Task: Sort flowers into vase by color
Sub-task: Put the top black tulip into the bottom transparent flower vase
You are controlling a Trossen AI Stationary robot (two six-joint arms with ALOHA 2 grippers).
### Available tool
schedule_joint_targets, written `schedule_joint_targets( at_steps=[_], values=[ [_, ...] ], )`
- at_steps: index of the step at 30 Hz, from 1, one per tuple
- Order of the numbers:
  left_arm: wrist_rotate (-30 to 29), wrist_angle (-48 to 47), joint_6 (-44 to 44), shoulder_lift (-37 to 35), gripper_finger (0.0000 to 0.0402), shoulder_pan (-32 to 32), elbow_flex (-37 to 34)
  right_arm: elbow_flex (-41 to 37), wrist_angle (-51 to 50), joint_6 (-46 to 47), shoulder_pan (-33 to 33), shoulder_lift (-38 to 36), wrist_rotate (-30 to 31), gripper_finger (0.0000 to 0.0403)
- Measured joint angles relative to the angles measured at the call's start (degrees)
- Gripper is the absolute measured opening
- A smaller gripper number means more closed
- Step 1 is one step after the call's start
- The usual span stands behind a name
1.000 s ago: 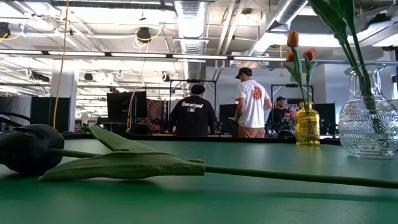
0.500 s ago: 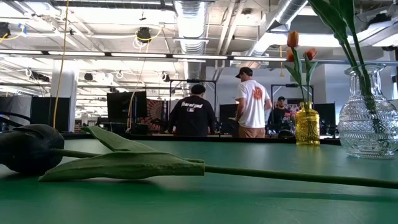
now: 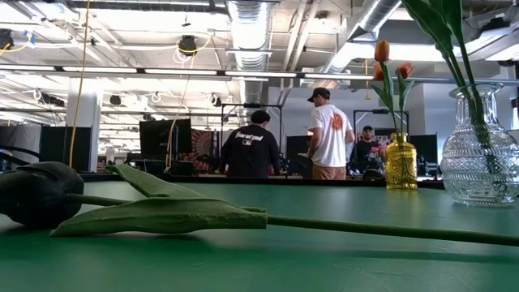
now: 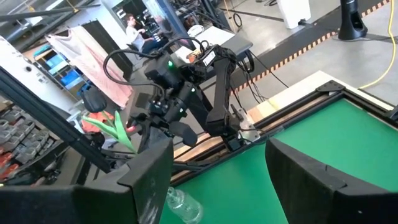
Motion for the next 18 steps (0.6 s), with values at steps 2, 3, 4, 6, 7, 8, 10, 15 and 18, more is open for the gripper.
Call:
schedule_joint_targets(
  at_steps=[2,3,4,6,7,8,10,15,18],
  values=[
    [0.4,-0.5,-0.1,0.0,0.0,0.0,0.0,0.0,0.0,0.2,0.0,0.0,0.0,0.0282],
    [0.5,-0.9,-0.1,0.0,0.0,0.0,0.0,0.0,0.0,0.2,0.0,0.0,0.0,0.0282],
    [0.6,-1.3,-0.1,0.0,0.0,0.0,0.0,0.0,0.0,0.2,0.0,0.0,0.0,0.0282],
    [0.7,-0.8,-0.5,0.0,0.0,0.0,-0.5,0.0,0.0,0.2,0.0,0.0,0.0,0.0282],
    [0.7,-0.7,-0.5,0.0,0.0,0.0,-0.9,0.0,0.0,0.2,0.0,0.0,0.0,0.0282],
    [0.8,-0.6,-0.5,0.0,0.0,0.0,-1.5,0.0,0.0,0.2,0.0,0.0,0.0,0.0282],
    [0.3,-0.6,-0.4,0.0,0.0,0.0,-2.7,0.0,0.0,0.2,0.0,0.0,0.0,0.0282],
    [0.9,5.3,-0.4,0.0,0.0,-0.2,-6.1,0.0,0.0,1.1,0.0,0.0,0.0,0.0282],
    [1.3,5.2,-1.6,0.0,0.0,-0.2,-7.3,0.0,0.0,1.1,0.0,0.0,0.0,0.0282]
  ],
)
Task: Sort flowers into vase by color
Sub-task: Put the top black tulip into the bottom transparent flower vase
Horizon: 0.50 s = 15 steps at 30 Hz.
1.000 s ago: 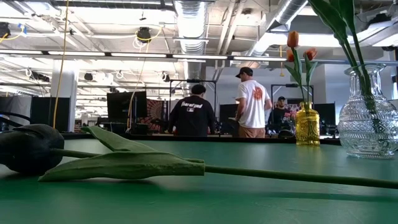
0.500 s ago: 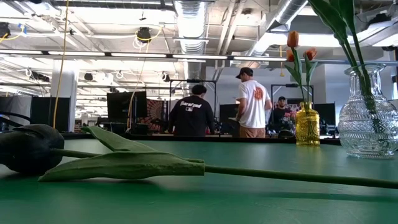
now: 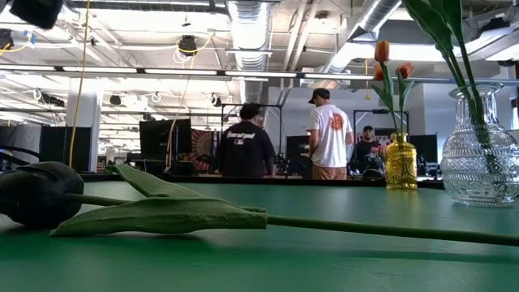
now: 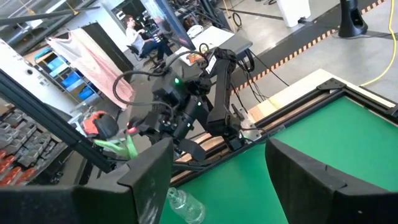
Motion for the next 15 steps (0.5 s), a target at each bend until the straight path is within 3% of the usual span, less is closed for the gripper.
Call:
schedule_joint_targets(
  at_steps=[9,15],
  values=[
    [0.1,-4.2,-0.7,0.0,0.0,0.0,-0.1,0.0,0.0,0.1,-0.2,0.0,0.0,0.0282],
    [-1.2,-4.2,-6.3,0.0,0.0002,0.0,-0.1,0.0,0.0,0.1,-0.2,0.0,-0.9,0.0282]
  ],
)
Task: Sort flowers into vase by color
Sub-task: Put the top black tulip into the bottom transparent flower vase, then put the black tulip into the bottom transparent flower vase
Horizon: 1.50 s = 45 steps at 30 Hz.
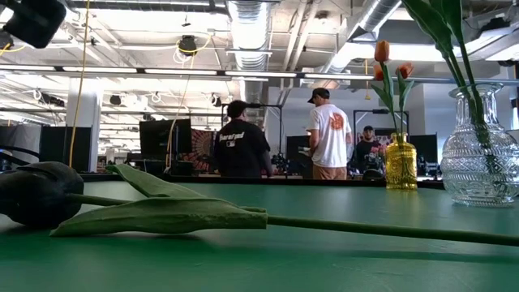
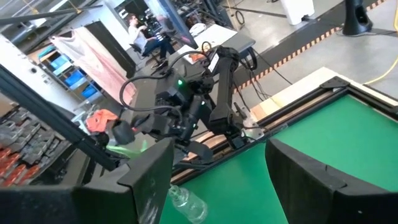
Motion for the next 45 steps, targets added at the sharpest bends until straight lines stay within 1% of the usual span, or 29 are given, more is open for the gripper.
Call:
schedule_joint_targets(
  at_steps=[4,9,14,17,20,24,29,33,36,39,42,45],
  values=[
    [0.3,0.0,0.4,0.0,0.0012,0.0,0.0,0.0,0.0,0.0,0.0,0.0,-0.2,0.0282],
    [-0.3,0.0,1.1,0.0,0.0039,0.0,0.0,0.0,0.0,-0.1,0.0,0.0,-0.3,0.0282],
    [-3.7,-0.1,0.6,0.0,0.0076,0.0,0.0,0.0,0.0,-0.1,0.0,0.0,-0.5,0.0282],
    [-4.8,-0.1,-2.9,0.0,0.01,0.0,0.0,0.0,0.0,-0.1,0.0,0.0,-0.5,0.0282],
    [-4.7,-0.7,-4.2,0.0,0.0121,0.0,0.0,0.0,0.0,-0.1,0.0,0.0,-1.4,0.0282],
    [-4.7,-2.5,-11.1,0.0,0.0147,0.0,0.0,0.0,0.6,-0.1,0.0,0.0,-2.7,0.0282],
    [-4.1,-7.0,-18.2,0.0,0.018,0.0,0.0,0.0,0.9,-0.8,0.0,0.0,-3.5,0.0282],
    [-2.1,-7.7,-22.7,0.0,0.0211,0.0,0.1,0.0,1.0,-2.1,0.0,0.0,-3.6,0.0282],
    [-0.7,-10.0,-24.9,0.3,0.0232,0.0,1.8,0.0,1.0,-2.1,0.0,0.0,-4.0,0.0282],
    [0.3,-14.1,-24.7,0.6,0.0246,0.0,5.1,0.0,1.0,-2.1,0.0,0.0,-4.1,0.0282],
    [1.0,-17.4,-23.7,0.5,0.025,0.0,8.9,0.0,1.0,-2.1,0.0,0.0,-4.4,0.0282],
    [-0.4,-23.7,-24.1,0.7,0.0251,0.0,13.0,0.0,1.3,-2.1,0.0,0.0,-5.0,0.0282]
  ],
)
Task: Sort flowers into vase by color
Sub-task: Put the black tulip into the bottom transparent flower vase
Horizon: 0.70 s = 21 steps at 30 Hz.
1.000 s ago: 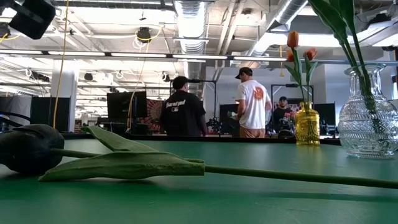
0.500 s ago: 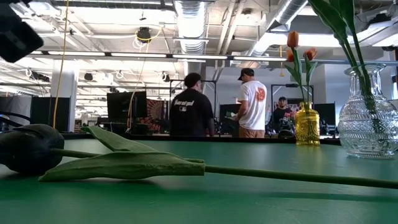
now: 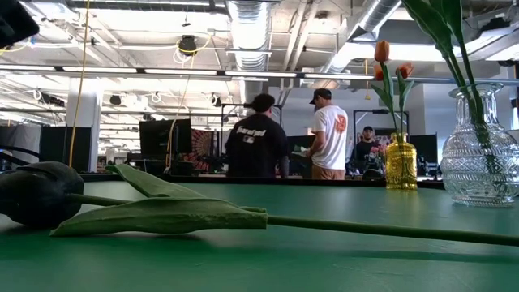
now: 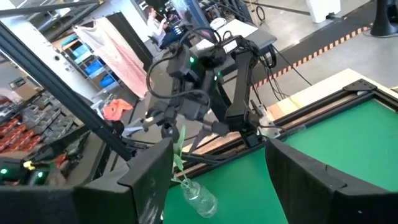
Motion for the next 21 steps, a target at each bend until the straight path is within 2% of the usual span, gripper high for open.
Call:
schedule_joint_targets(
  at_steps=[5,9,15,21],
  values=[
    [-5.7,-14.9,-2.2,2.5,0.0251,0.0,7.5,0.2,-0.1,-0.1,1.7,0.0,-0.1,0.0282],
    [-10.6,-24.3,-2.7,5.7,0.0251,0.0,12.9,2.9,-0.3,-4.4,3.7,0.0,-0.2,0.0282],
    [-19.1,-28.8,4.8,9.7,0.0251,0.0,20.4,10.3,-3.3,-9.5,6.9,-0.1,0.1,0.0282],
    [-34.3,-35.5,9.6,12.6,0.0251,0.0,29.6,12.0,-5.8,-8.1,15.5,-0.1,0.2,0.0282]
  ],
)
